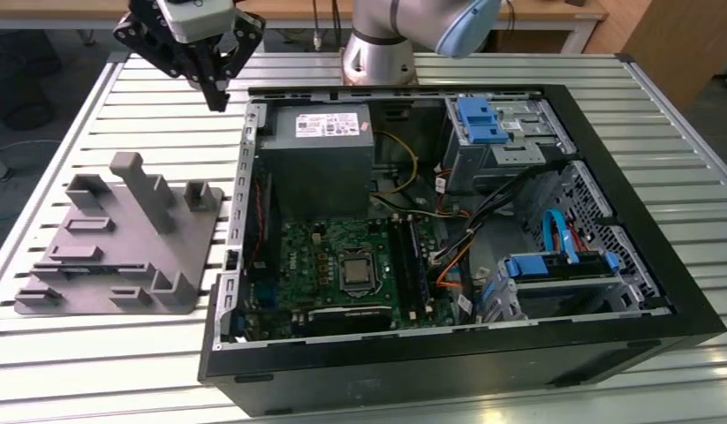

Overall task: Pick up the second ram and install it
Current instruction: 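Reach for the second ram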

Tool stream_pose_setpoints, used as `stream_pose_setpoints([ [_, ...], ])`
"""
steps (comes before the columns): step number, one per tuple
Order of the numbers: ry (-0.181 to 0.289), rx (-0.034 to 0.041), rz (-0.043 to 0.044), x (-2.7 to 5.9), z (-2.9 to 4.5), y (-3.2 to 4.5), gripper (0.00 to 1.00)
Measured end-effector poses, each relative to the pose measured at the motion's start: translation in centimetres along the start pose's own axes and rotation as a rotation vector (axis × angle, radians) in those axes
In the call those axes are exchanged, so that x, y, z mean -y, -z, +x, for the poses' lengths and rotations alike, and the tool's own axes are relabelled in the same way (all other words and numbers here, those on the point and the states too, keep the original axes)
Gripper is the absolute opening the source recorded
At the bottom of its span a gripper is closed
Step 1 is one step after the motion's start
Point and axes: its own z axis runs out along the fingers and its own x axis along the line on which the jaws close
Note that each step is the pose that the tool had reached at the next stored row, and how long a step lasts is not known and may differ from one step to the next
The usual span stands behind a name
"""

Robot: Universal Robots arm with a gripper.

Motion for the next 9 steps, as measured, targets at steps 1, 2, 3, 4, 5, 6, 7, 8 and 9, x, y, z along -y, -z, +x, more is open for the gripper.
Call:
stream_pose_setpoints([
  [1, 0.0, 0.0, 0.0001, 0.02, 0.1, -0.01, 0.1],
  [2, 0.0, 0.0, 0.0001, 0.03, 0.2, -0.02, 0.1],
  [3, 0.0, 0.0001, 0.0, 0.04, 0.3, -0.04, 0.1],
  [4, 0.0, 0.0, 0.0, 0.06, 0.41, -0.06, 0.1],
  [5, 0.0, 0.0, 0.0, 0.08, 0.52, -0.07, 0.1],
  [6, 0.0, 0.0, 0.0, 0.1, 0.63, -0.09, 0.1],
  [7, 0.0, 0.0, 0.0, 0.11, 0.74, -0.1, 0.1],
  [8, 0.0, 0.0, 0.0, 0.13, 0.83, -0.12, 0.1],
  [9, 0.0, 0.0, 0.0, 0.14, 0.91, -0.14, 0.1],
])
